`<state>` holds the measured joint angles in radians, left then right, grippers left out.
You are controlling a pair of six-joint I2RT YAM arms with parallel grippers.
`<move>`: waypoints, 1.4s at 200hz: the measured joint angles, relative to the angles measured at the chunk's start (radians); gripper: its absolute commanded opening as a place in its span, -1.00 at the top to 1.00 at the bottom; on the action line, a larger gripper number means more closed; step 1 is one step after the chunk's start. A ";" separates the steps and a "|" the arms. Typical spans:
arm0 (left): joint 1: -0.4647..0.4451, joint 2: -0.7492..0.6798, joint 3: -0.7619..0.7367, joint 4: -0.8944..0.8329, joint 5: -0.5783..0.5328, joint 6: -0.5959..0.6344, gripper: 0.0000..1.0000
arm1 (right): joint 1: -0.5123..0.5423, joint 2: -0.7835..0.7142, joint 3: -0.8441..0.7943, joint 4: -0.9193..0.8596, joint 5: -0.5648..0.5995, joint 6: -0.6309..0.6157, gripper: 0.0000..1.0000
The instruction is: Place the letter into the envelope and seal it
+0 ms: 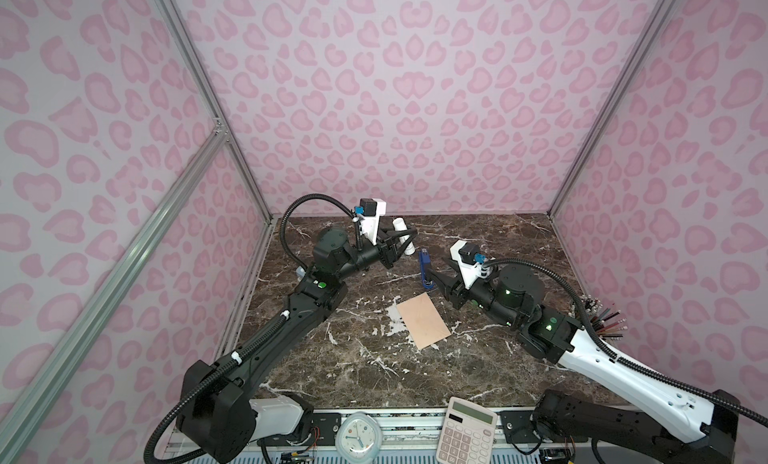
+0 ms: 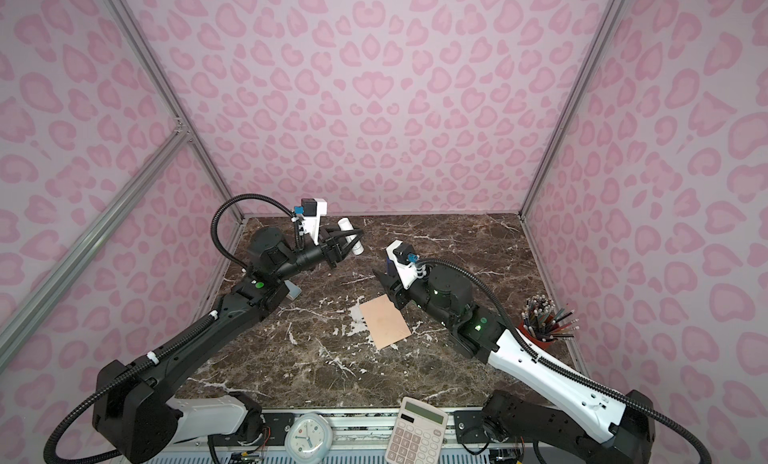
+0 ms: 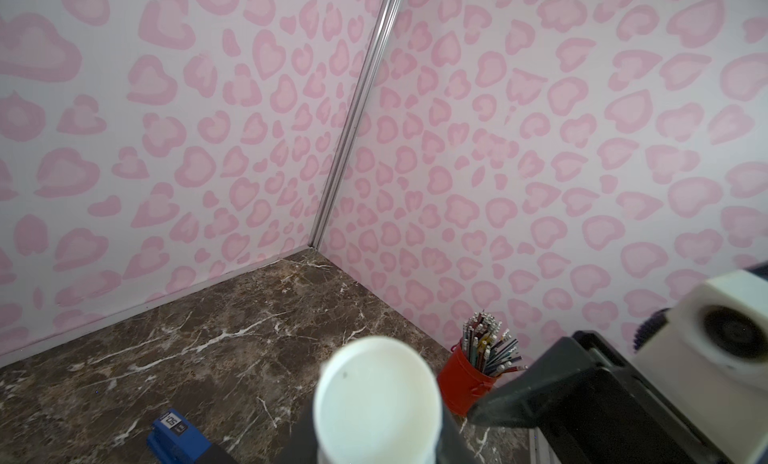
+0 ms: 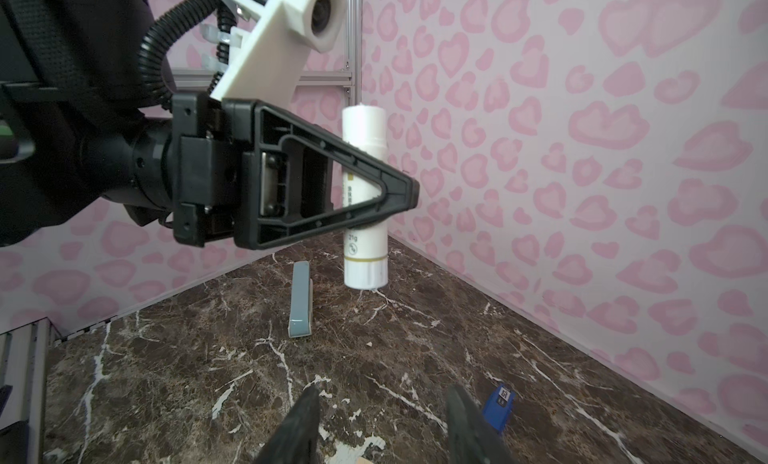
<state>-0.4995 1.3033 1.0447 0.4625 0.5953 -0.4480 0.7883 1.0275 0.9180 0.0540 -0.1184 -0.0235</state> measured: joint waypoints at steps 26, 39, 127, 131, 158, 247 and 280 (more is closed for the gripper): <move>0.023 0.035 0.023 0.102 0.149 -0.098 0.92 | -0.059 0.019 0.005 0.001 -0.151 0.039 -0.01; 0.026 0.054 0.037 0.145 0.216 -0.151 0.92 | -0.071 0.037 0.021 0.002 -0.215 0.048 -0.01; 0.028 0.095 0.051 0.300 0.415 -0.319 0.92 | -0.087 0.126 0.133 0.031 -0.448 0.092 0.03; 0.028 0.097 0.051 0.305 0.420 -0.323 0.91 | -0.087 0.129 0.137 0.031 -0.453 0.091 0.04; 0.028 0.103 0.053 0.325 0.439 -0.346 0.91 | -0.090 0.149 0.159 0.033 -0.475 0.094 0.11; 0.028 0.111 0.057 0.351 0.462 -0.362 0.92 | -0.097 0.166 0.166 0.034 -0.494 0.126 0.55; 0.028 0.113 0.057 0.354 0.463 -0.359 0.91 | -0.098 0.167 0.166 0.036 -0.492 0.142 0.60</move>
<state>-0.4713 1.4158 1.1015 0.8162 1.0580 -0.8066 0.6907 1.1950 1.0843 0.0902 -0.6106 0.1181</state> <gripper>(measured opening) 0.281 0.244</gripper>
